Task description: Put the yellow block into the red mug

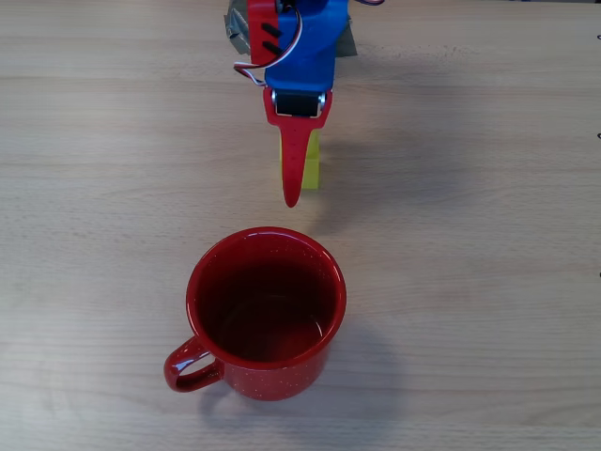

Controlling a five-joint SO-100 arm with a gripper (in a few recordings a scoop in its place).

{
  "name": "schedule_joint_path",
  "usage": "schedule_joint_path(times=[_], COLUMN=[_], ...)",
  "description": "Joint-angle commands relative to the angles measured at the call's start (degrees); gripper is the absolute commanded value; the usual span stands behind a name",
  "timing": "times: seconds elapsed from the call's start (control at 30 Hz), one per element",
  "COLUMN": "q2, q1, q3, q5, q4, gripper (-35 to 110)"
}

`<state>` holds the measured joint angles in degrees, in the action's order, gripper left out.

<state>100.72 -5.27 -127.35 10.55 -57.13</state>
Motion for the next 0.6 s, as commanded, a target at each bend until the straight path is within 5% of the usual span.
schedule_joint_path(times=[0.0, 0.2, 0.57], q2=[1.49, 0.88, 0.79], q1=[-0.62, -0.35, 0.97], q3=[0.97, 0.97, 2.29], q5=[0.79, -0.18, 0.00], q4=[0.97, 2.37, 1.67], gripper=[39, 4, 0])
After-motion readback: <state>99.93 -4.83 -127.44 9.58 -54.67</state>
